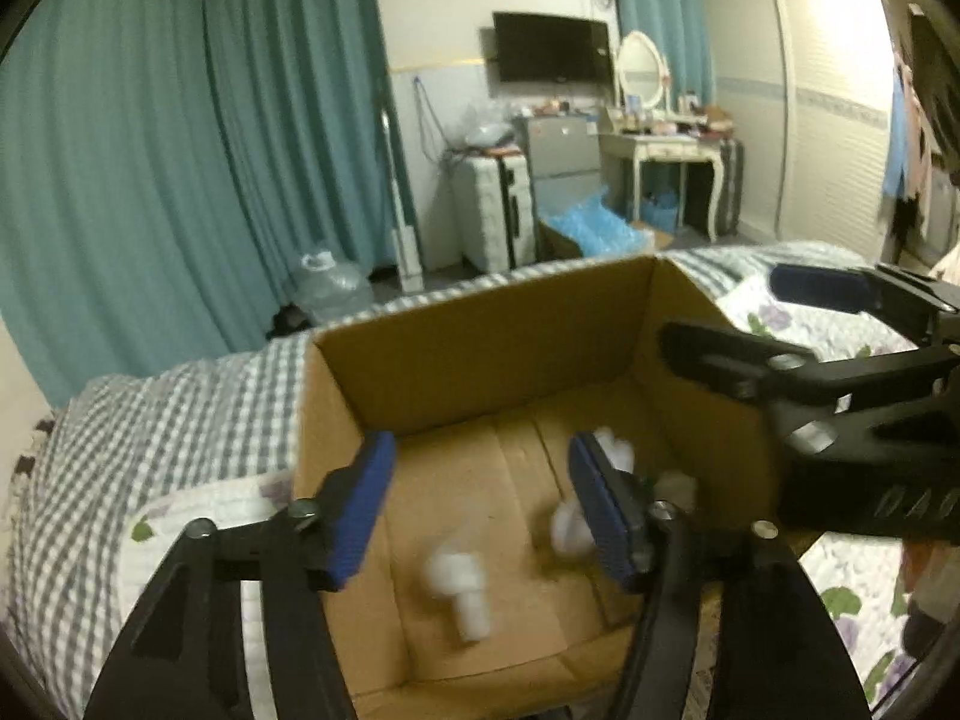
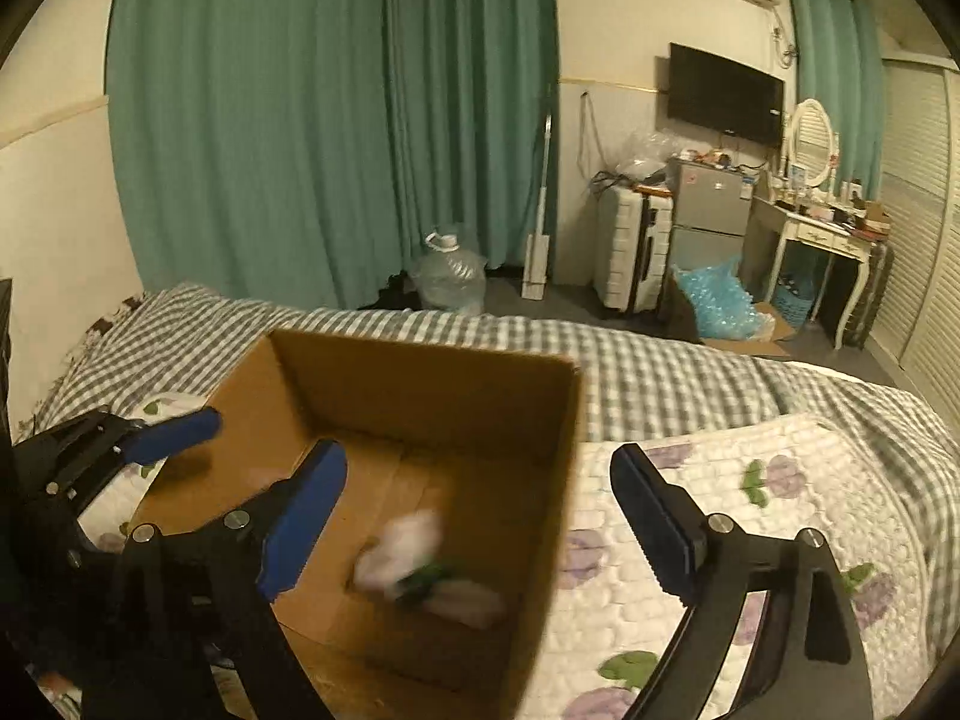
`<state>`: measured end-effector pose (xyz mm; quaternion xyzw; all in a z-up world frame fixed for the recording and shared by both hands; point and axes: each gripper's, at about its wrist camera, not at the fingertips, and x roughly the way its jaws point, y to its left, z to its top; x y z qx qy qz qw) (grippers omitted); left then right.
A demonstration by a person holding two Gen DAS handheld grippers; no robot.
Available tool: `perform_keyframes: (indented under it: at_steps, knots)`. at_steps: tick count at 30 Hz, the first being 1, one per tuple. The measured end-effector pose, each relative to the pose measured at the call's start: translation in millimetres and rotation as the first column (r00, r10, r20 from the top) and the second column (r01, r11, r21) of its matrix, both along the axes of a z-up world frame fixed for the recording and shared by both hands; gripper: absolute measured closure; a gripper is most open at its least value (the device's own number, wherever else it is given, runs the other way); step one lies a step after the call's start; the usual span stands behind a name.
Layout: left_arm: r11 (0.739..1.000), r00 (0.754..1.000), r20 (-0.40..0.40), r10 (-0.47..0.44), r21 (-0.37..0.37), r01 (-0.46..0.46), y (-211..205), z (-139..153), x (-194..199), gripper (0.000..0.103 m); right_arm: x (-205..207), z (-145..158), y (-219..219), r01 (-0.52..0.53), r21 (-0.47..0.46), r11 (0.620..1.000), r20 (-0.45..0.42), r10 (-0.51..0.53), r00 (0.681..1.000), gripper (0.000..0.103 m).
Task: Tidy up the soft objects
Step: 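Carry the white sock bundle into the cardboard box and open the right gripper, then grasp the blue tissue pack with the right gripper while the left gripper grasps the white baby shoe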
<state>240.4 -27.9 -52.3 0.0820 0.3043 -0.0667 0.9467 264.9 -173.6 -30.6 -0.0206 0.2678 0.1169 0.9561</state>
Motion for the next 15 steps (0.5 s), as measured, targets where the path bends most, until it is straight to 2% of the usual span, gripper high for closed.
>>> perform_keyframes:
  at_steps: [3,9,11,15]
  knots:
    - [1.000,0.999,0.038,0.021,0.006,-0.021,2,12,-9,0.040,-23,24,-15,0.045,0.002,0.999,0.050,-0.045,0.998,0.007]
    - [0.999,0.991,0.126,0.037,-0.036,-0.033,17,65,-50,0.040,-97,86,-24,0.076,-0.003,0.997,0.156,-0.074,0.985,0.002]
    - [0.998,0.984,0.176,0.041,-0.044,-0.033,23,89,-73,0.024,-126,107,-22,0.081,-0.015,0.997,0.191,-0.076,0.979,0.001]
    - [0.994,0.964,0.260,0.060,-0.100,-0.035,41,131,-124,0.022,-188,144,-15,0.080,-0.028,0.996,0.231,-0.071,0.970,0.001]
